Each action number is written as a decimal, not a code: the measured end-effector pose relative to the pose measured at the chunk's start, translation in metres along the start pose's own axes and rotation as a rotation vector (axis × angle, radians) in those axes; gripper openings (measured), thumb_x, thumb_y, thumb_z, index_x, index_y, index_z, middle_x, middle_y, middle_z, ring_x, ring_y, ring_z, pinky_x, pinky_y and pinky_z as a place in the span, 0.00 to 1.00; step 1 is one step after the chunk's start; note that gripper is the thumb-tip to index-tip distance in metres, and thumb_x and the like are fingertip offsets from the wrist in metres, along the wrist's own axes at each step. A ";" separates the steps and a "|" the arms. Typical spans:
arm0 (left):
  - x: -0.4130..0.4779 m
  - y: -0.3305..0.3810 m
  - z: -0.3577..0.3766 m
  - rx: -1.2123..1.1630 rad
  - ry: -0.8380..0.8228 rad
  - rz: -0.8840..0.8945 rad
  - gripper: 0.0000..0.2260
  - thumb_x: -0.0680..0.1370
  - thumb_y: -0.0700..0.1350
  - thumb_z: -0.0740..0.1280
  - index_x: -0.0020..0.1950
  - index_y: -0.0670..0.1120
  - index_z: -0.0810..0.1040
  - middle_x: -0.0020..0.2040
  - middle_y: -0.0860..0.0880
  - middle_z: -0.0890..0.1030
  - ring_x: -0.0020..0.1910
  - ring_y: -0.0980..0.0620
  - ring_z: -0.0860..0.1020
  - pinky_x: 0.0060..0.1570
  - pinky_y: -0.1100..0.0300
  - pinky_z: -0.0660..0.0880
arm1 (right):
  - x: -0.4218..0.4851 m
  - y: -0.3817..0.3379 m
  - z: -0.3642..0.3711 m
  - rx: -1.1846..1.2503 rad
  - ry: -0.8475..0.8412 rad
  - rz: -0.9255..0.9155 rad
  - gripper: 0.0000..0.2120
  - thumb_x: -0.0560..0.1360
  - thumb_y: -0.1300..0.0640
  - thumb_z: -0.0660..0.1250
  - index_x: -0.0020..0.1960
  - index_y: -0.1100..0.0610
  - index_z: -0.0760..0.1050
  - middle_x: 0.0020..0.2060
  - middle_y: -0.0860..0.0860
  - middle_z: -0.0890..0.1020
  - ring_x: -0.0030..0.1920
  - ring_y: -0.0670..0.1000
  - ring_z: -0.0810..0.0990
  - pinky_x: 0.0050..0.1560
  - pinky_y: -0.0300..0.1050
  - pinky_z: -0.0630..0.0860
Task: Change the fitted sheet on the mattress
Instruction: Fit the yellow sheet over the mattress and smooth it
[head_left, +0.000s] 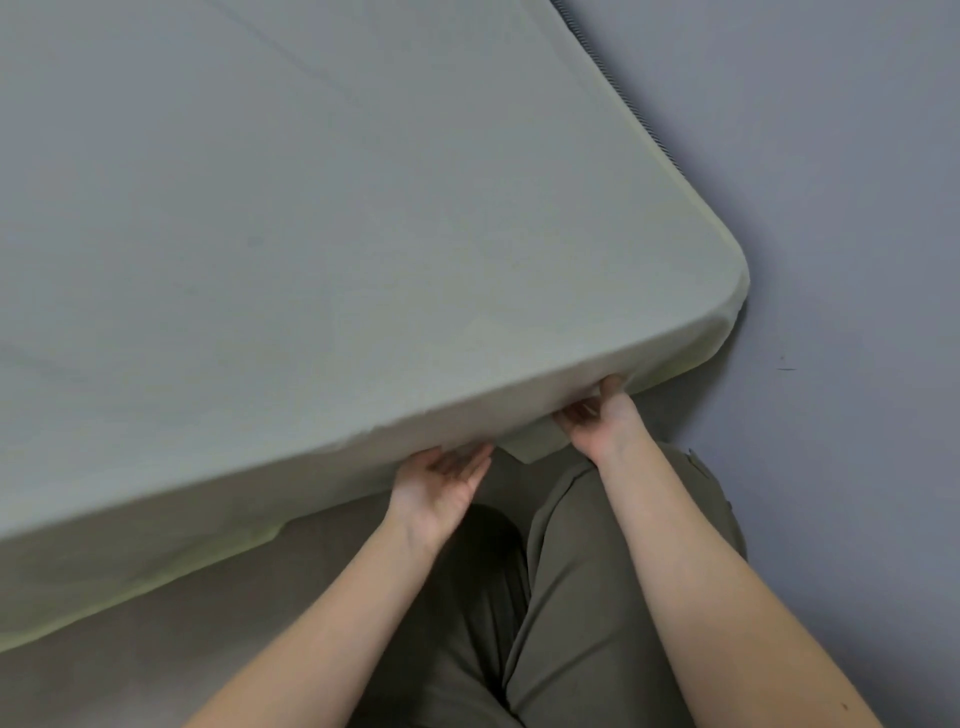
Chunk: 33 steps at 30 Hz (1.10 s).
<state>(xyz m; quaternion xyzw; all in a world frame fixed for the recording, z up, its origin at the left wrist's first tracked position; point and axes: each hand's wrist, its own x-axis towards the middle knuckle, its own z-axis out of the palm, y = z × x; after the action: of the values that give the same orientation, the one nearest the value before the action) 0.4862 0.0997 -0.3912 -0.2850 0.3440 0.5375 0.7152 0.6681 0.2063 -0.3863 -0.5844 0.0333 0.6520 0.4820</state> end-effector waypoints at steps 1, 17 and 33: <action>0.002 0.001 0.000 -0.005 0.025 0.021 0.19 0.82 0.38 0.51 0.73 0.35 0.60 0.72 0.33 0.66 0.69 0.34 0.69 0.71 0.43 0.62 | 0.000 0.000 0.001 0.003 -0.011 0.009 0.21 0.80 0.44 0.60 0.66 0.58 0.71 0.59 0.58 0.77 0.54 0.59 0.77 0.59 0.58 0.76; 0.020 0.013 -0.012 0.052 0.130 0.075 0.21 0.73 0.27 0.56 0.65 0.34 0.71 0.59 0.34 0.77 0.63 0.39 0.74 0.70 0.46 0.66 | -0.015 0.007 0.029 0.317 -0.079 0.124 0.31 0.71 0.28 0.61 0.59 0.52 0.76 0.59 0.53 0.80 0.54 0.59 0.79 0.50 0.61 0.79; 0.046 0.012 -0.010 0.324 0.231 0.153 0.14 0.76 0.27 0.48 0.40 0.40 0.68 0.59 0.36 0.77 0.64 0.35 0.74 0.71 0.44 0.62 | 0.006 -0.009 0.031 0.326 -0.077 0.092 0.44 0.62 0.18 0.53 0.68 0.44 0.73 0.66 0.52 0.76 0.67 0.60 0.72 0.70 0.65 0.62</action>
<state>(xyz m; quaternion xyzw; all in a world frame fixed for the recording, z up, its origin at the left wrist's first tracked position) 0.4817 0.1215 -0.4339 -0.1989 0.5265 0.4917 0.6644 0.6525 0.2336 -0.3770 -0.4710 0.1469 0.6812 0.5408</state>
